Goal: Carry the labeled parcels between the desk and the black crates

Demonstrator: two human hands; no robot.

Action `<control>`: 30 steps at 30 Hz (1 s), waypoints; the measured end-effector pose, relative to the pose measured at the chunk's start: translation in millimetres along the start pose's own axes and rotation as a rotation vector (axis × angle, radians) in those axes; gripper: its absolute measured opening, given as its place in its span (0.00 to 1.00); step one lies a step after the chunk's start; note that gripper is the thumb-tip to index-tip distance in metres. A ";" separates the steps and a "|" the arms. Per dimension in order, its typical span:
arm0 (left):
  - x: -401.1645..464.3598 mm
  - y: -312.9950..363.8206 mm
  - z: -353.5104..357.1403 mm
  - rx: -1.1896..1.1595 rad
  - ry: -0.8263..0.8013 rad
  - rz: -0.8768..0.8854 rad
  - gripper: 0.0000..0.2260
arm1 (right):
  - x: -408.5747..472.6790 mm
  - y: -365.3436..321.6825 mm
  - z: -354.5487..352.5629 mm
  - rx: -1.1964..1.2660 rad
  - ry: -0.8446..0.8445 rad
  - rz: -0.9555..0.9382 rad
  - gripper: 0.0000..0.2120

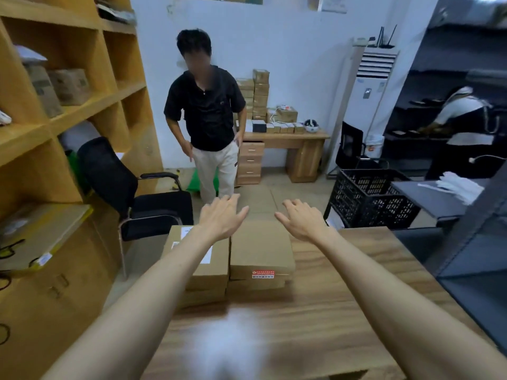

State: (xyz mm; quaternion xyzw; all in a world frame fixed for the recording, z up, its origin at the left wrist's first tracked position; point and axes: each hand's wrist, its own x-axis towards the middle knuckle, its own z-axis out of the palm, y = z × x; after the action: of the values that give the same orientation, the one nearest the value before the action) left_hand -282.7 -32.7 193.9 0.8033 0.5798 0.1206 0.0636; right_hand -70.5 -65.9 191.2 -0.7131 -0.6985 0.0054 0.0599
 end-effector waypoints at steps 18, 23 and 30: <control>92.7 -43.9 200.1 -0.255 -0.359 -0.322 0.29 | 90.8 81.4 198.0 0.233 -0.371 0.266 0.28; 97.0 -46.6 240.3 -0.235 -0.399 -0.472 0.30 | 104.0 116.2 246.3 0.444 -0.443 0.338 0.28; 95.9 -29.3 270.3 -0.103 -0.395 -0.535 0.28 | 98.7 150.6 291.2 0.888 -0.592 0.368 0.27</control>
State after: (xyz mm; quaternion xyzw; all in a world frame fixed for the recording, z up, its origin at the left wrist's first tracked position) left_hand -208.6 77.7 -62.0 0.6263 0.7396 -0.0290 0.2446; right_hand 55.2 52.6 -104.4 -0.6976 -0.4805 0.5089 0.1536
